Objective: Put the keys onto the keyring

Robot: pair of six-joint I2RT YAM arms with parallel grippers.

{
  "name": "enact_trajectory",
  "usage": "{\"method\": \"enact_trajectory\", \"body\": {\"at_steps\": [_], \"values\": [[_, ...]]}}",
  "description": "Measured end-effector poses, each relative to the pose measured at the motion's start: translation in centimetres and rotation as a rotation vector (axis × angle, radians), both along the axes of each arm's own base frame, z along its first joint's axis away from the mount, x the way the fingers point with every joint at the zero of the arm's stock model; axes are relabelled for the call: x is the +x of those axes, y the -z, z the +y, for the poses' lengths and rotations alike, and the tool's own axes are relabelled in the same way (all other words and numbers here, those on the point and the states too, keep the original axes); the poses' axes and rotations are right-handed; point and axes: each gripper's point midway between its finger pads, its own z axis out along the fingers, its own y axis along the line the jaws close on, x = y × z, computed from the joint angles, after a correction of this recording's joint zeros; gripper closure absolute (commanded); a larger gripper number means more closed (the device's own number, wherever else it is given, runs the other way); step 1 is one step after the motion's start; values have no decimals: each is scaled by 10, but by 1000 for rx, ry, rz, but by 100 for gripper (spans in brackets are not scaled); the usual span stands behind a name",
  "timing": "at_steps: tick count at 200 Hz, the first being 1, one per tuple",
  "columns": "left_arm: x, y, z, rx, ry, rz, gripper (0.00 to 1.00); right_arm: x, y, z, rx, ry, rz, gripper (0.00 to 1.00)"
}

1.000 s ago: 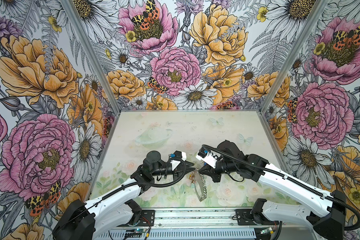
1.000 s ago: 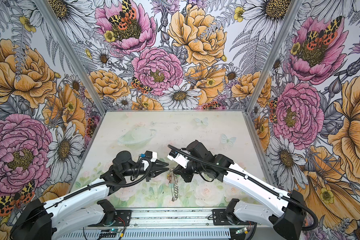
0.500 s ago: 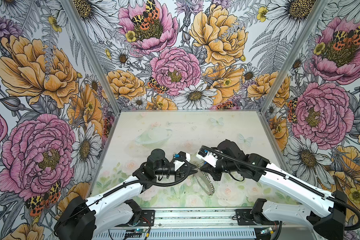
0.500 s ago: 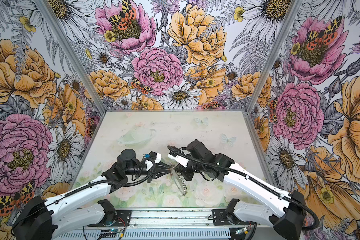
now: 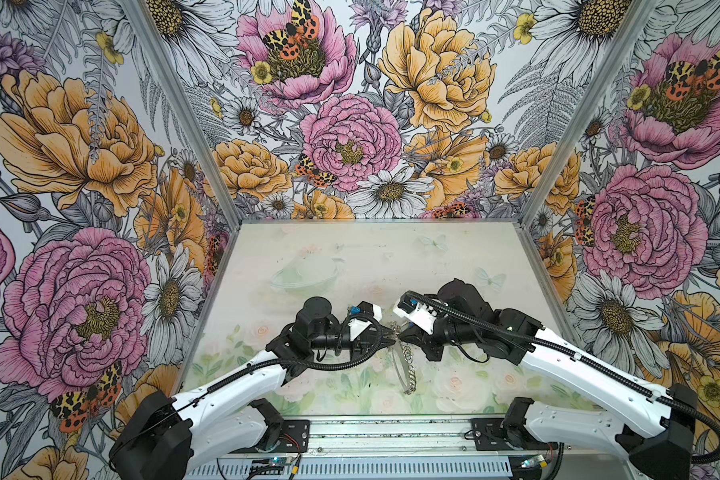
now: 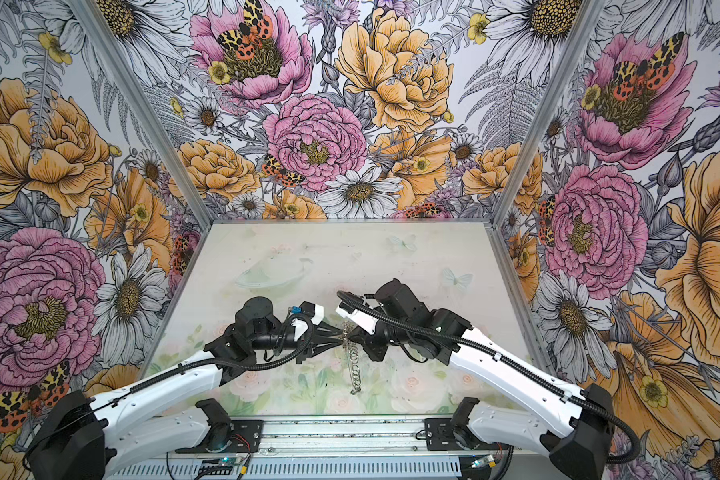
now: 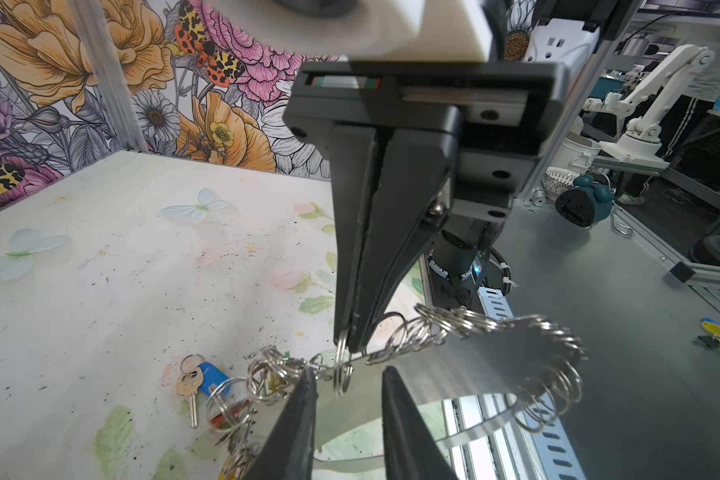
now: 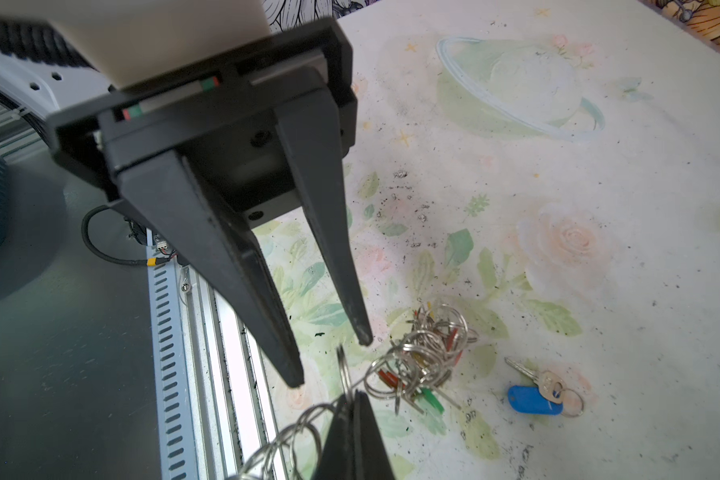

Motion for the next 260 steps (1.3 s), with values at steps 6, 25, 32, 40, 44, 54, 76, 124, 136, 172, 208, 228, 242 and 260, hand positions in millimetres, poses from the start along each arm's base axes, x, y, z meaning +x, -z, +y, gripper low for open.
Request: {"method": "enact_trajectory", "body": {"at_steps": [6, 25, 32, 40, 44, 54, 76, 124, 136, 172, 208, 228, 242, 260], "values": [[0, 0, 0, 1, -1, 1, 77, -1, 0, 1, 1, -3, 0, 100], [1, 2, 0, 6, -3, 4, 83, -3, -1, 2, 4, -11, 0, 100], [1, 2, -1, 9, -4, 7, 84, -3, -1, 3, 7, -13, -2, 100], [2, 2, -1, 11, -4, 11, 86, -3, -2, 3, 7, -16, -5, 100], [3, 2, -2, 12, -4, 9, 88, -3, -2, 3, 7, -18, -7, 100], [3, 2, -2, 14, -3, 12, 92, -3, -2, 3, 7, -19, -8, 100], [2, 2, -4, 20, 3, 19, 100, -1, -1, 2, -2, -11, -18, 100], [4, -1, -5, 8, -9, 14, 100, 4, -3, -2, 30, 12, -52, 81], [6, -1, -5, -7, -22, 12, 100, 3, -8, -6, 69, 24, -61, 78], [5, 4, -2, -49, -39, 22, 100, -1, -21, -8, 186, 31, -83, 80], [4, -6, -2, -102, -35, -14, 100, 3, -18, -6, 217, 55, -65, 84], [3, -11, -2, -126, -29, -32, 100, 8, -18, -8, 231, 78, -59, 84], [1, -14, -2, -141, -21, -46, 100, 15, -20, -13, 248, 104, -55, 84], [-1, -15, -1, -154, -11, -60, 100, 20, -26, -18, 282, 120, -50, 84]]}}
